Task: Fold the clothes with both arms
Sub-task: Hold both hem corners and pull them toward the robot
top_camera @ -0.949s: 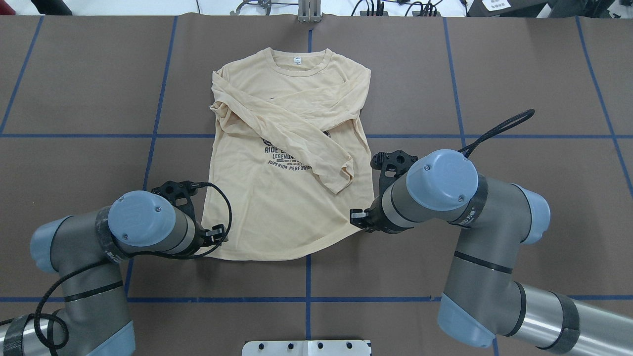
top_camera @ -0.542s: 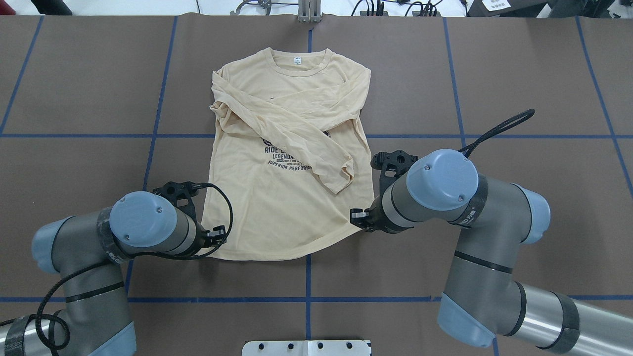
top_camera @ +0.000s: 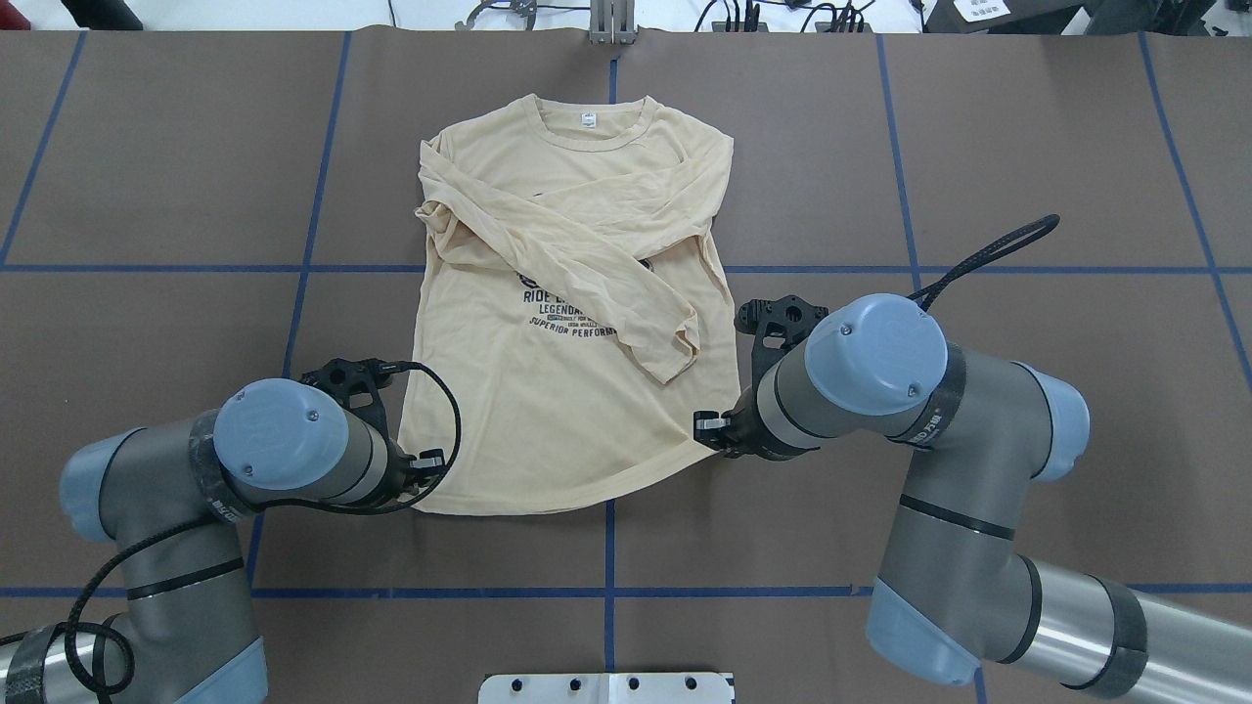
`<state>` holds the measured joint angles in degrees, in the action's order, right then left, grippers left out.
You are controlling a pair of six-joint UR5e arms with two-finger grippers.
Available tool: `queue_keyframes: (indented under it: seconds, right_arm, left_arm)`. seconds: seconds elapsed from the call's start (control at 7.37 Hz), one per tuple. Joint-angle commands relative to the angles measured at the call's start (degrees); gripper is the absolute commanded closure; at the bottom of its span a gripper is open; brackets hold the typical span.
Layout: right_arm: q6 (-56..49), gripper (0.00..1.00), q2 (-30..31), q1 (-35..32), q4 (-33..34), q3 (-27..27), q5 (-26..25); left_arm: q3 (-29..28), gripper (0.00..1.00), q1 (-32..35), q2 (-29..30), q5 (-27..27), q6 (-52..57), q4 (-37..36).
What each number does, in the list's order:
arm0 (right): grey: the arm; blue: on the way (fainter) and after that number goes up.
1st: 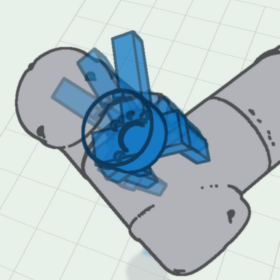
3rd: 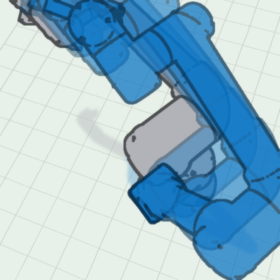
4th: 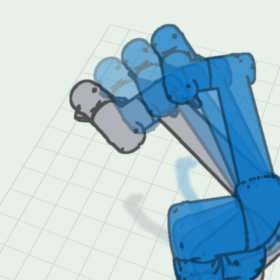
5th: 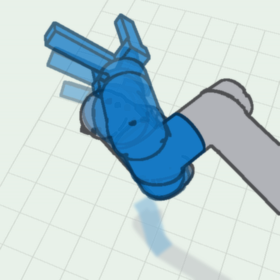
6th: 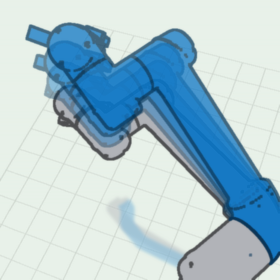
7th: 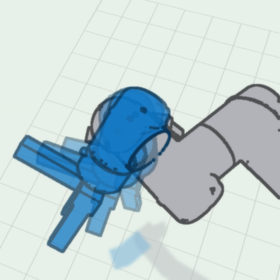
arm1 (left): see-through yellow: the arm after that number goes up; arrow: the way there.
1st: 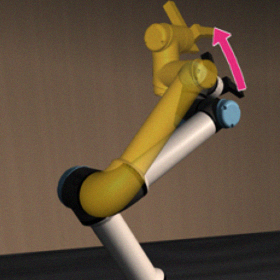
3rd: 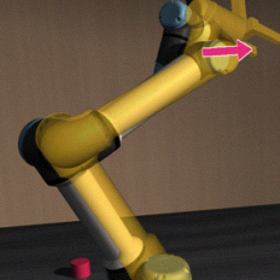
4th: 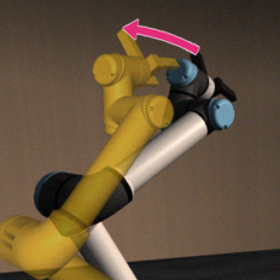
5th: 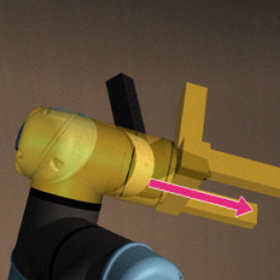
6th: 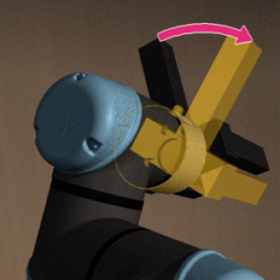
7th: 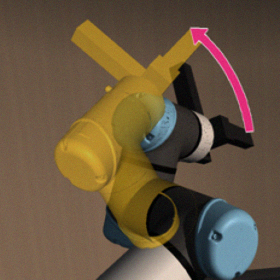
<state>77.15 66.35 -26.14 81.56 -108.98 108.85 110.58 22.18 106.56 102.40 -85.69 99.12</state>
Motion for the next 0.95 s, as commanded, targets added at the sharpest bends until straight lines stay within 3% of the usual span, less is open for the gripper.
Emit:
queue_keyframes:
  seconds: [0.0,0.27,0.41,0.81]
  right_arm:
    - [-0.2,1.00,0.2,-1.0,0.0,0.0,1.2]
    - [0.1,1.00,1.2,-2.3,1.0,-2.4,3.4]
    - [0.5,1.00,5.0,-2.4,1.0,-5.1,3.5]
    - [3.2,1.00,9.6,-0.9,1.0,-8.6,10.8]
  left_arm:
    - [2.0,1.00,0.0,0.4,0.3,0.8,-1.0]
    - [2.8,1.00,0.1,2.5,0.3,-0.6,-0.9]
    - [3.1,1.00,0.0,2.3,0.3,-0.4,-0.9]
    - [4.5,1.00,-2.8,1.0,0.4,-0.5,-1.2]
